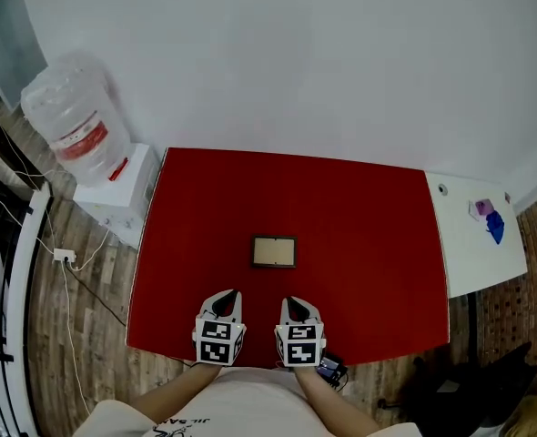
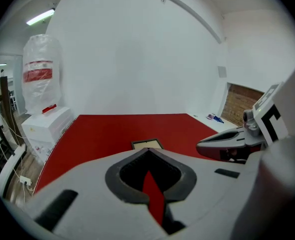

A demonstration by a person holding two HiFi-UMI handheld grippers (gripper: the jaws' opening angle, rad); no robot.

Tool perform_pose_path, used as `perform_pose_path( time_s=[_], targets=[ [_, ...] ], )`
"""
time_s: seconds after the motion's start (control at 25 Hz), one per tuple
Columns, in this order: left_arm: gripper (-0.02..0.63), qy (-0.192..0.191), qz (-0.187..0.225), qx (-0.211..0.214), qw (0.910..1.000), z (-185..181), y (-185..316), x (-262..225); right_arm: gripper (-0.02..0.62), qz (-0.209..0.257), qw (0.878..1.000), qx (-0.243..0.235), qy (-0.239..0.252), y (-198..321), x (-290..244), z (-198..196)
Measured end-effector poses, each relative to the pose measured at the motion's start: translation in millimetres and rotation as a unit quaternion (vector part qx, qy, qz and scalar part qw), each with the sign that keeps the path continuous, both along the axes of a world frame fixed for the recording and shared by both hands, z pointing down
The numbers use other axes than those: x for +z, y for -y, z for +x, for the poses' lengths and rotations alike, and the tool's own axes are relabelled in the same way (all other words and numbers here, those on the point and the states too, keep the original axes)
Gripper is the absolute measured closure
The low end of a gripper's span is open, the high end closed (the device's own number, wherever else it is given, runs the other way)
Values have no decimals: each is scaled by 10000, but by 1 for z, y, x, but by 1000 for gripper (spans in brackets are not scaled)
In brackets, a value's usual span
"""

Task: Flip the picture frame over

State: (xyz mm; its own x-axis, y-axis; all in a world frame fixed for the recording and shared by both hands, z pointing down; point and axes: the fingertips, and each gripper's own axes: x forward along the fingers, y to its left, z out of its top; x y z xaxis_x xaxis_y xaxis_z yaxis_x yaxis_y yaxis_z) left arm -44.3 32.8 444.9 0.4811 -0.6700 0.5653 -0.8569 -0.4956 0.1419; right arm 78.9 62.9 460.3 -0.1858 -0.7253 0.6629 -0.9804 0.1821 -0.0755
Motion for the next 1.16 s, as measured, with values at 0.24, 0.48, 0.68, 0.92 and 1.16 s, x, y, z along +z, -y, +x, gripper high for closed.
perform_pose_path(
  time_s=[0.24,0.48,0.68,0.92,1.16],
  targets=[
    [600,-9,14,39,10000,3,-5,-4,591,120,9999,16,-100,-2,-7,0],
    [600,24,29,42,10000,4,-7,-5,591,126,9998,37,-115,-5,-8,2],
    [600,16,66,32,10000,6,-6,-7,591,176,9998,78,-102,-5,-12,5],
    [600,13,96,62,9999,11,-8,-10,591,215,9997,107,-80,-7,-15,7],
    [600,23,108,67,9999,13,-4,-8,591,259,9996,91,-93,-2,-15,9]
  ],
)
